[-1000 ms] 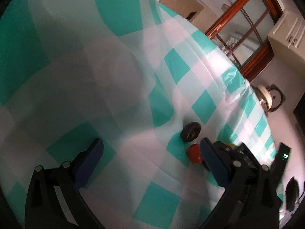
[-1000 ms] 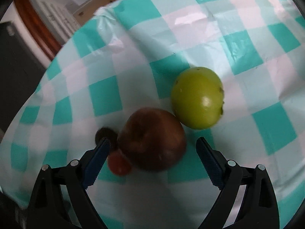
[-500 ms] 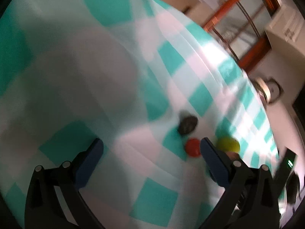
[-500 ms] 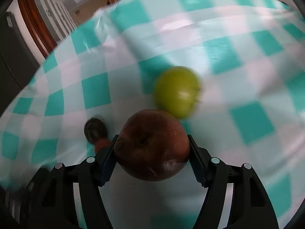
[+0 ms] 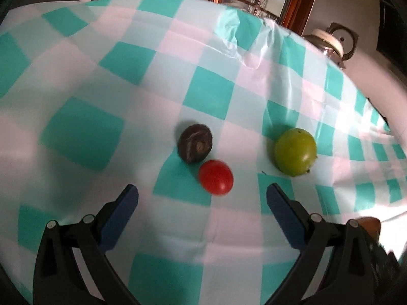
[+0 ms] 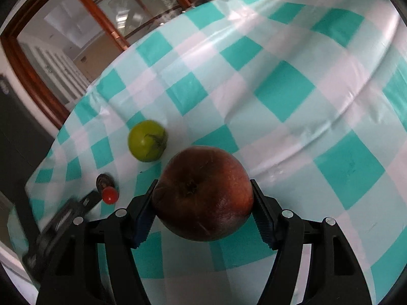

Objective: Organize fruits
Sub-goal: 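Grasp the red tomato with the left tool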

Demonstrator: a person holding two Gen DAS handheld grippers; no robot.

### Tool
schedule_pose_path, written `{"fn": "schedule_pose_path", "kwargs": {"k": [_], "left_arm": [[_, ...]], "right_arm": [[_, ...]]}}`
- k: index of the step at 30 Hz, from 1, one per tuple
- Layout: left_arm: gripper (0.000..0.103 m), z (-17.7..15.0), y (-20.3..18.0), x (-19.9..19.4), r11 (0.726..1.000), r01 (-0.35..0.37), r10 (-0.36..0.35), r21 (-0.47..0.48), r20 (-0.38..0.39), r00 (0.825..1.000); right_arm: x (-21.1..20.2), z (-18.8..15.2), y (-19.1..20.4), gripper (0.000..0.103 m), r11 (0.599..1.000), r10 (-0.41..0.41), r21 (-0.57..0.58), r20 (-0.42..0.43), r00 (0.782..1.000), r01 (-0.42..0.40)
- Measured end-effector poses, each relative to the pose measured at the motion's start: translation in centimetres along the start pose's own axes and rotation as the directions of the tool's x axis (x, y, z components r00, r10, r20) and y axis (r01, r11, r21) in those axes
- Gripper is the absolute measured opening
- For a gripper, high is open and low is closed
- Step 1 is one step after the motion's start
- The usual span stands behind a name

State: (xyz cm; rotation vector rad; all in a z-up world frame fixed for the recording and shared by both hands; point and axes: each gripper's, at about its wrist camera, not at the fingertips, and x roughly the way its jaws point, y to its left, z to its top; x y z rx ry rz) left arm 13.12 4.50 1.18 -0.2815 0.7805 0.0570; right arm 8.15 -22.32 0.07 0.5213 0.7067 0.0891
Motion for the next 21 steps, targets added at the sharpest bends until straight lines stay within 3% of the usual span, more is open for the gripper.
{"fn": "schedule_pose_path", "kwargs": {"k": [5,12,14,21], "left_arm": [[0.065,1.1,-1.6,2.9,0.998,-0.037,0.04,0.045,-0.071,0.997],[0.048,1.5,-2.1,4.0,0.993,-0.08,0.087,0.088,-0.079,0.993],[0.034,1.5,-2.2,4.0,0.994,-0.065,0.072,0.09,-0.08,0.994],[0.033,0.0,-1.0,2.3,0.997,0.004,0.003,0.078,-0.086,0.996]], "right_arm": [[-0.1,-0.2,0.0,0.067,1.0,0.01,-0.012,-0.015,1.0,-0.01],[0.3,-0.3,0.1,0.067,1.0,0.014,-0.017,-0.024,1.0,-0.014],[0.3,-0.3,0.2,0.067,1.0,0.011,-0.026,-0.021,1.0,-0.012],[0.4,-0.5,0.1,0.067,0.999,0.012,-0.031,-0.015,1.0,-0.013]]}}
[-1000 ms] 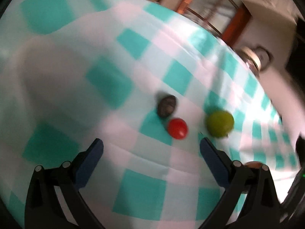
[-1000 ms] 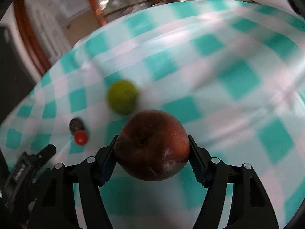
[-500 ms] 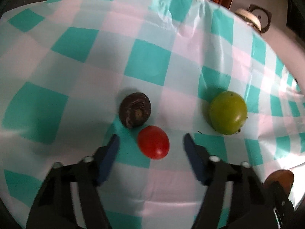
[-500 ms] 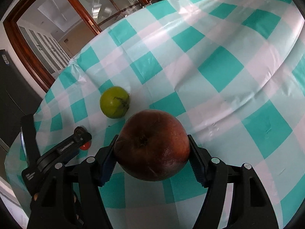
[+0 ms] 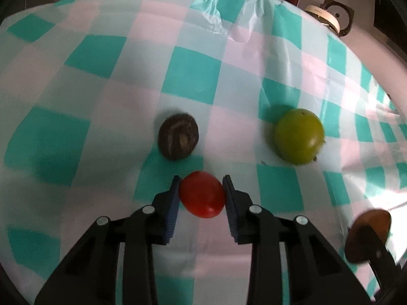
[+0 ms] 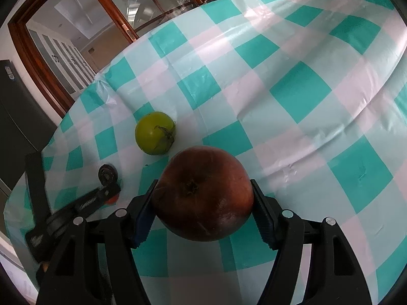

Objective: Organize fruits
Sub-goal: 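Grasp the red tomato with the left tool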

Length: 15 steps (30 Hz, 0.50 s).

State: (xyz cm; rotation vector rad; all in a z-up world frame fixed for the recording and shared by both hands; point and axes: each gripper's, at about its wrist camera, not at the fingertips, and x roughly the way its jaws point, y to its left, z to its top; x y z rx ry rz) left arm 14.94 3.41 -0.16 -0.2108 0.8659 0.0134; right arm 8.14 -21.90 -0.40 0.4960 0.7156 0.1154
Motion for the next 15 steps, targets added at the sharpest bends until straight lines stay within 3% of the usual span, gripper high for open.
{"fn": "schedule_pose_path", "kwargs": {"k": [9,15], "left_arm": [[0.033,-7.8,0.4,-6.6,0.996,0.077,-0.078,0.038,0.014,0.997],[0.033,-8.9,-1.6,-7.7,0.988,0.108,-0.111,0.112,0.017,0.994]], "right_arm": [[-0.1,0.0,0.0,0.067,1.0,0.014,-0.003,0.002,1.0,-0.014],[-0.1,-0.1,0.1,0.067,1.0,0.023,-0.005,0.007,1.0,-0.023]]}}
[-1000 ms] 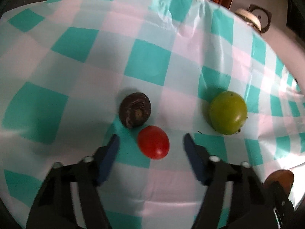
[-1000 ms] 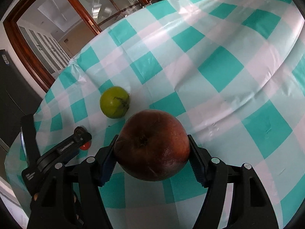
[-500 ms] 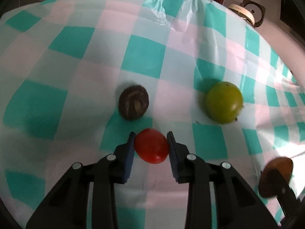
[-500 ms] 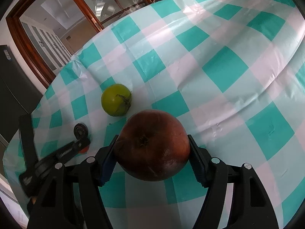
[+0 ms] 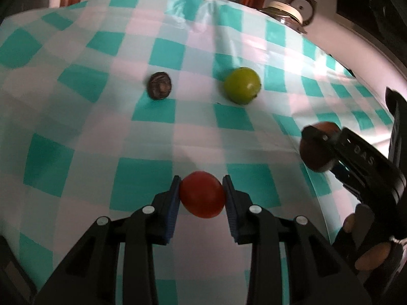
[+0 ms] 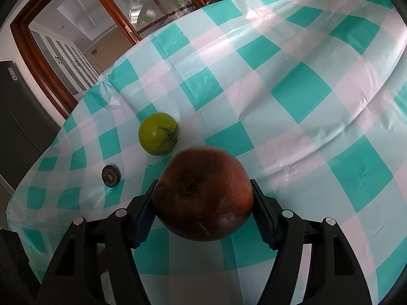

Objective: Organize fruits
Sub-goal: 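Grasp the red tomato with the left tool, then carry the red apple and the red tomato over the bin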

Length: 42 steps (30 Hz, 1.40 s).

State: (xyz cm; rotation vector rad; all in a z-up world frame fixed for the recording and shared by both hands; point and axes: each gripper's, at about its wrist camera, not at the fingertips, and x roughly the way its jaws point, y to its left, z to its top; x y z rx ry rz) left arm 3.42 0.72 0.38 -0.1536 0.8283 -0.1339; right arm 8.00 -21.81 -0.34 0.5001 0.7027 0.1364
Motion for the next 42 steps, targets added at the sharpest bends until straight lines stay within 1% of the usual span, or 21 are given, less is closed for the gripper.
{"fn": "schedule_pose_path", "kwargs": {"k": [6,11,15,17,20,23,25,27,29,30,31,34,37,39,42], "left_arm": [[0.033,0.2,0.4,0.6,1.0,0.006,-0.006,-0.021,-0.025,1.0],[0.033,0.2,0.2,0.3,1.0,-0.014,0.014,-0.012,-0.002,1.0],[0.033,0.4,0.4,0.2,1.0,-0.02,0.02,-0.022,0.001,1.0],[0.033,0.4,0.5,-0.1,0.999,-0.027,0.028,-0.024,0.016,0.999],[0.033,0.1,0.4,-1.1,0.999,-0.041,0.042,-0.022,0.06,0.997],[0.033,-1.3,0.7,-2.7,0.999,-0.028,0.031,-0.04,0.059,0.998],[0.033,-2.8,0.5,-4.4,0.999,-0.023,0.025,-0.036,0.066,0.997],[0.033,-4.2,0.2,-5.7,1.0,-0.006,0.008,-0.031,0.066,0.998],[0.033,-5.4,-0.4,-6.8,1.0,0.005,-0.004,-0.014,0.068,0.998],[0.033,-6.2,-0.9,-7.4,1.0,0.008,-0.009,0.005,0.071,0.997],[0.033,-6.8,-1.3,-7.8,1.0,0.009,-0.011,0.018,0.071,0.997],[0.033,-8.3,-2.3,-8.7,0.999,0.031,-0.033,0.041,0.056,0.998],[0.033,-9.1,-3.2,-9.4,0.997,0.034,-0.037,0.065,0.046,0.998],[0.033,-9.6,-3.9,-10.0,0.996,0.042,-0.046,0.084,0.043,0.998],[0.033,-10.1,-5.6,-11.0,0.989,0.042,-0.05,0.139,0.053,0.997]], "right_arm": [[0.2,0.0,0.0,0.067,1.0,0.013,0.0,-0.009,1.0,-0.013],[0.1,0.1,-0.1,0.067,1.0,0.013,0.006,-0.005,1.0,-0.013],[0.2,0.2,-0.1,0.067,1.0,0.012,0.005,-0.009,1.0,-0.012],[0.1,0.2,0.0,0.067,1.0,0.015,0.003,-0.007,1.0,-0.015],[-0.6,-0.2,-0.3,0.067,0.999,0.028,0.018,-0.02,0.999,-0.027],[-3.3,-2.2,-1.3,0.067,0.998,0.007,0.067,-0.049,0.999,-0.003],[-6.3,-4.1,-1.9,0.067,0.997,-0.003,0.071,-0.036,0.999,0.005],[-9.6,-5.8,-2.7,0.067,0.997,0.005,0.077,-0.022,1.0,-0.003],[-12.6,-7.1,-3.3,0.067,0.998,0.006,0.063,-0.013,1.0,-0.005],[-13.5,-7.4,-3.4,0.067,0.999,0.002,0.051,-0.01,1.0,-0.001],[-15.3,-8.0,-3.7,0.067,1.0,-0.007,0.026,-0.002,1.0,0.007],[-18.9,-9.2,-4.9,0.067,1.0,-0.001,0.012,0.024,1.0,0.001],[-21.9,-10.1,-6.6,0.067,1.0,0.013,0.026,0.047,0.999,-0.014],[-24.1,-10.8,-7.8,0.067,1.0,0.004,0.013,0.066,0.998,-0.005],[-26.3,-11.7,-9.2,0.067,1.0,-0.021,-0.005,0.087,0.996,0.022]]}}
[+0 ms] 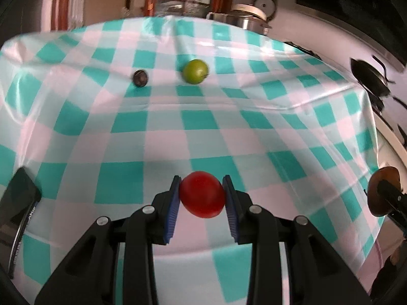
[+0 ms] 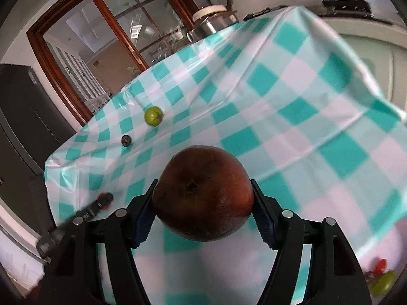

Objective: Organize fruits
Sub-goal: 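Carry the red apple and the red tomato over the bin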

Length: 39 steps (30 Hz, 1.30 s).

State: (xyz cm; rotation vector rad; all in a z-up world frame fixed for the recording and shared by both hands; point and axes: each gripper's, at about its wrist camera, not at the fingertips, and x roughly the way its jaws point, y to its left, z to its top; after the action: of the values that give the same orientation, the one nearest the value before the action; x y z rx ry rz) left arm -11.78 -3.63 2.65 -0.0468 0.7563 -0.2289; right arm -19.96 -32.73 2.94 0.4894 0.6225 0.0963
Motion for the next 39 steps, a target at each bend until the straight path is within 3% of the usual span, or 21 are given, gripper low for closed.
{"fn": "schedule_pose_path", "kwargs": {"k": [6,11,17,21,26,29,32,34,35,36,39], "left_arm": [[0.033,-1.2,-4.9,-1.2,0.992,0.041,-0.04,0.121,-0.01,0.999],[0.033,-2.8,-10.3,-1.5,0.964,0.09,-0.084,0.249,-0.034,0.996],[0.033,-5.1,-17.1,-1.9,0.897,0.161,-0.141,0.412,-0.08,0.987],[0.033,-7.1,-22.0,-2.8,0.826,0.228,-0.195,0.515,-0.118,0.974],[0.033,-10.0,-27.2,-4.1,0.715,0.343,-0.283,0.61,-0.196,0.939],[0.033,-12.6,-30.1,-4.8,0.622,0.418,-0.325,0.662,-0.267,0.907],[0.033,-15.7,-32.7,-4.9,0.499,0.498,-0.352,0.709,-0.36,0.864],[0.033,-17.5,-33.9,-4.5,0.434,0.539,-0.343,0.722,-0.421,0.84],[0.033,-19.0,-34.7,-3.9,0.382,0.572,-0.322,0.726,-0.475,0.819],[0.033,-20.1,-35.2,-3.3,0.351,0.59,-0.305,0.727,-0.507,0.806],[0.033,-23.1,-36.5,-0.9,0.286,0.635,-0.236,0.717,-0.59,0.772]], "right_arm": [[-5.2,-2.2,-4.7,0.067,0.996,-0.089,-0.005,0.041,0.995,0.089],[-8.5,-4.1,-9.2,0.067,0.983,-0.182,0.045,0.06,0.982,0.179],[-11.7,-7.2,-14.6,0.067,0.951,-0.29,0.126,0.043,0.956,0.283],[-12.6,-9.2,-17.4,0.067,0.924,-0.355,0.158,0.011,0.935,0.349],[-12.3,-11.1,-19.7,0.067,0.891,-0.429,0.137,-0.058,0.902,0.433],[-11.4,-11.7,-20.9,0.067,0.879,-0.454,0.102,-0.118,0.883,0.465],[-9.9,-11.8,-22.1,0.067,0.869,-0.478,0.042,-0.191,0.857,0.494],[-8.6,-11.7,-22.7,0.067,0.867,-0.485,-0.003,-0.235,0.842,0.498],[-8.0,-11.7,-22.9,0.067,0.866,-0.488,-0.023,-0.257,0.834,0.5],[-7.1,-11.6,-23.2,0.067,0.864,-0.494,-0.053,-0.282,0.822,0.501],[-4.9,-11.3,-24.0,0.067,0.865,-0.499,-0.126,-0.335,0.8,0.486]]}}
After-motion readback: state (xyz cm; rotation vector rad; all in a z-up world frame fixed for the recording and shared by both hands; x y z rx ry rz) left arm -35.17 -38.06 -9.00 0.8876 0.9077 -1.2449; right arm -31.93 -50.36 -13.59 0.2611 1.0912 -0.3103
